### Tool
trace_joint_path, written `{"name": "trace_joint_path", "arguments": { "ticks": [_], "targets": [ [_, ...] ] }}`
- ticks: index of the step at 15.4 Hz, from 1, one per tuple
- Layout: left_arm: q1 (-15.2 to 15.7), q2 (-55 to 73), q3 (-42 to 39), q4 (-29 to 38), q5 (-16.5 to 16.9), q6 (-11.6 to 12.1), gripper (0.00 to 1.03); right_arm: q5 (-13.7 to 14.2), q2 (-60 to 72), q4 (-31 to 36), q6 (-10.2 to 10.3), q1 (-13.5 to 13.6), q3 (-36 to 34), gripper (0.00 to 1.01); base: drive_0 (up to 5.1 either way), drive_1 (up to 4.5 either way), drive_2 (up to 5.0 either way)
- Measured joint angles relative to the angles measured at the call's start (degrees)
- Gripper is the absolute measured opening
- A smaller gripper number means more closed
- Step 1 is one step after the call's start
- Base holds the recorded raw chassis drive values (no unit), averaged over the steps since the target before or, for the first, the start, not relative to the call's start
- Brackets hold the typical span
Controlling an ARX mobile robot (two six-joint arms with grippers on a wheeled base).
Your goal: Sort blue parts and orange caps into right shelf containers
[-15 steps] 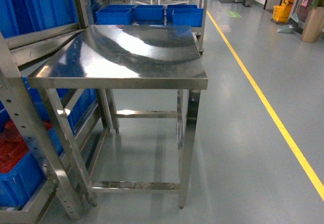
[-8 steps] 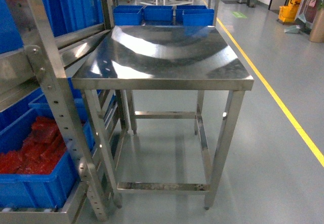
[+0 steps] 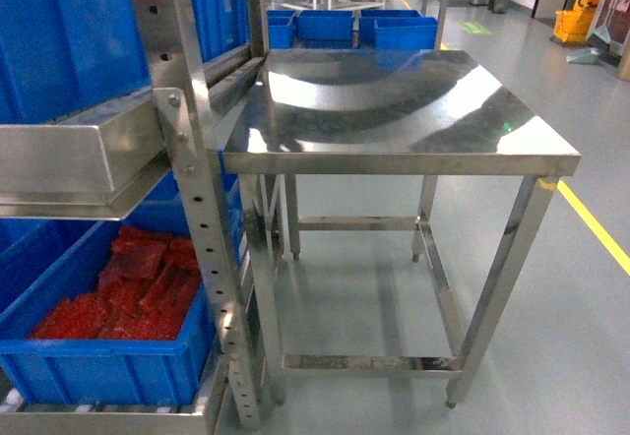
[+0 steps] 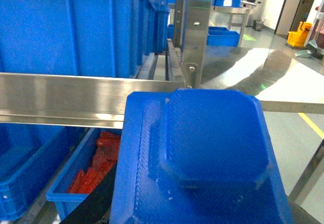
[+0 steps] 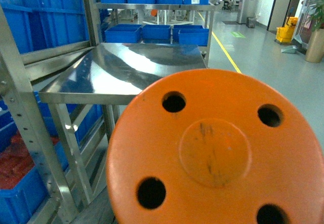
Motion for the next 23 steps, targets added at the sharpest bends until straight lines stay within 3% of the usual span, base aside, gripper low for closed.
{"name": "trace_joint_path", "arguments": {
  "ticks": [23],
  "targets": [
    [0.0, 0.0, 0.0, 0.1, 0.0, 0.0, 0.42, -0.1, 0.0, 0.1, 0.0, 0.0, 0.0, 0.45, -5.0, 2.42, 2.4]
  ]
}}
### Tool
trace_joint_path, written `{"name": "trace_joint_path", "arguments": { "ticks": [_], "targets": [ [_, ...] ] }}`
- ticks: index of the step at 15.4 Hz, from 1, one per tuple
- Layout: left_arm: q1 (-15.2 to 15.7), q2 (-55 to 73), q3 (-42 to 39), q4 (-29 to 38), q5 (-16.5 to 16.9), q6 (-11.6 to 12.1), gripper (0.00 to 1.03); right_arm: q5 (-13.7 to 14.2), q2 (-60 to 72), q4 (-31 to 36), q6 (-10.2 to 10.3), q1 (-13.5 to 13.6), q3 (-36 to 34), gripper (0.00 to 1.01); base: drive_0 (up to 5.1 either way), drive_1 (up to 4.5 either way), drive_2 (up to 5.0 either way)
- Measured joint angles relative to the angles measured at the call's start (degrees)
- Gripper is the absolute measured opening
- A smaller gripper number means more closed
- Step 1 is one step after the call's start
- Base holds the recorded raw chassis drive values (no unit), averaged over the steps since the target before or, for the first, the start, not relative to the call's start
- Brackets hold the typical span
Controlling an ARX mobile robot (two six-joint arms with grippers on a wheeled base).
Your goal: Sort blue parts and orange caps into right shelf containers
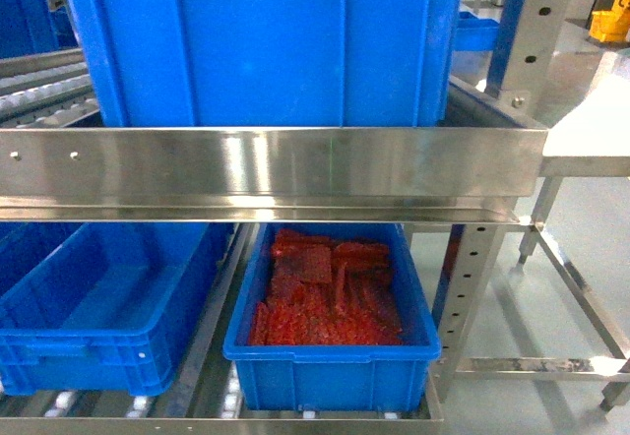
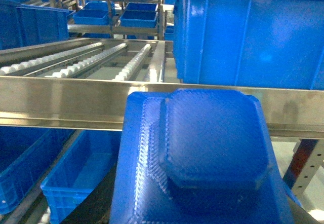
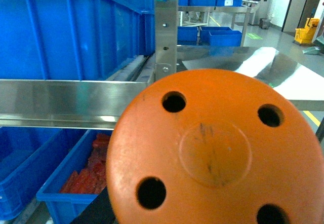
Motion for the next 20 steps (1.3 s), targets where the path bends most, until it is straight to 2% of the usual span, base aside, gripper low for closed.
{"name": "trace_joint_path", "arguments": {
  "ticks": [20],
  "targets": [
    [0.0, 0.0, 0.0, -0.2, 0.0, 0.0, 0.42, 0.0, 0.0, -0.1, 0.0, 0.0, 0.0, 0.45, -5.1, 2.36, 2.4]
  ]
}}
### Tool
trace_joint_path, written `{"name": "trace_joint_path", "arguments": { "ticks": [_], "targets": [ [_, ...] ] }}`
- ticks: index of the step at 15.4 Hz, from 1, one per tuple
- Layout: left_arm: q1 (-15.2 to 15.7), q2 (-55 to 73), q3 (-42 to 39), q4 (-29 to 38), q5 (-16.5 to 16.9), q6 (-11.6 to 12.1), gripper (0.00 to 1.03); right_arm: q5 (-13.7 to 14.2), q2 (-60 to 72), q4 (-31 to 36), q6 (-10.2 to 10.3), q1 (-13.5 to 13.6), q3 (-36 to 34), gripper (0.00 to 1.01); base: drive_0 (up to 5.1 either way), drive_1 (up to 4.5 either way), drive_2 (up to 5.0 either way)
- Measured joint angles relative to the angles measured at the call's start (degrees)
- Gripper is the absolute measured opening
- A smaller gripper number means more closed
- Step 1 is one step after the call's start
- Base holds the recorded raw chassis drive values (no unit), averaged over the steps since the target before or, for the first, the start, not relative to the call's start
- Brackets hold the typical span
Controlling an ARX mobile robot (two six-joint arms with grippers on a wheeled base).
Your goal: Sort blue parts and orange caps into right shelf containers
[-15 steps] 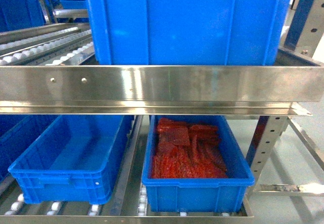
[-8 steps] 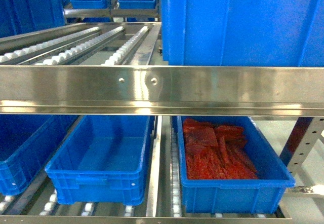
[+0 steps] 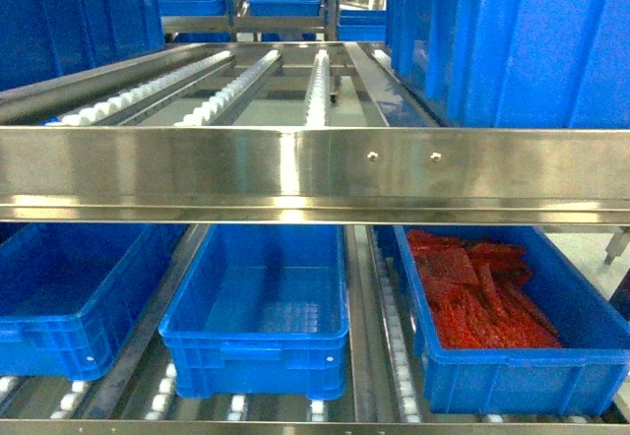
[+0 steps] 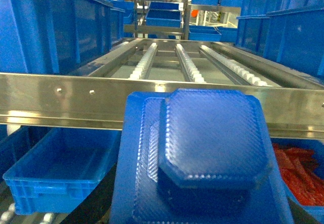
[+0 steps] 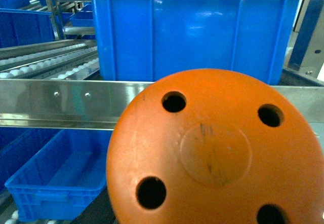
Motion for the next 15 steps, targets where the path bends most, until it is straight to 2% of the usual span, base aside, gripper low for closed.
{"name": "trace_joint_path", "arguments": {
  "ticks": [15],
  "targets": [
    [0.0, 0.0, 0.0, 0.0, 0.0, 0.0, 0.42, 0.0, 0.0, -0.1, 0.0, 0.0, 0.0, 0.45, -5.0, 2.48, 2.5]
  ]
}}
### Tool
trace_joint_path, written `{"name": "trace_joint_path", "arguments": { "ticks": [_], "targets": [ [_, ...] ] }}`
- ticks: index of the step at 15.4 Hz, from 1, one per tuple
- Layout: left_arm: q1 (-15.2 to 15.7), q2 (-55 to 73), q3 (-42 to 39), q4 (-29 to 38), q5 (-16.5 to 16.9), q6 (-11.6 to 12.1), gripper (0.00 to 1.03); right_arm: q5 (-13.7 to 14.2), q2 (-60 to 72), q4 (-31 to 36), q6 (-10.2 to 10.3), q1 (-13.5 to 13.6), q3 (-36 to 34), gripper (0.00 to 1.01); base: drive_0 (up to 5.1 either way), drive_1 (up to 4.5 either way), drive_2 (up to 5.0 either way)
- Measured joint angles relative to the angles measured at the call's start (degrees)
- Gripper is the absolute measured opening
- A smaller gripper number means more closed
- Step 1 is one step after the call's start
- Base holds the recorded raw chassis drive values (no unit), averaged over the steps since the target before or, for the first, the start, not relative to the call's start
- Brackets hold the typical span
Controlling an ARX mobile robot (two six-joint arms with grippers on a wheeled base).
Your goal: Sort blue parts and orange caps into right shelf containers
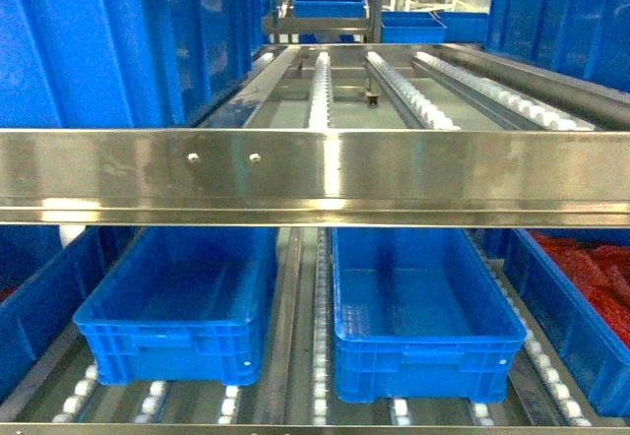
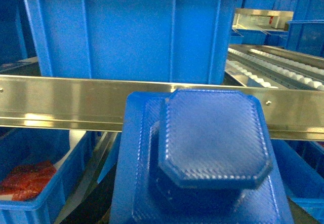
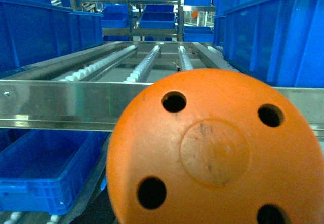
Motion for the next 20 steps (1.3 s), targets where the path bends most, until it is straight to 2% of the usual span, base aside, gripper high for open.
{"name": "trace_joint_path", "arguments": {
  "ticks": [4, 20],
  "targets": [
    [0.0, 0.0, 0.0, 0.0, -0.3, 0.0, 0.42, -0.2, 0.0, 0.2, 0.0, 0.0, 0.0, 0.45, -5.0, 2.46, 2.5],
    [0.0, 0.0, 0.0, 0.1, 0.0, 0.0, 0.42, 0.0, 0.0, 0.2, 0.0, 0.0, 0.0, 0.45, 0.0, 0.0, 0.0]
  ]
}}
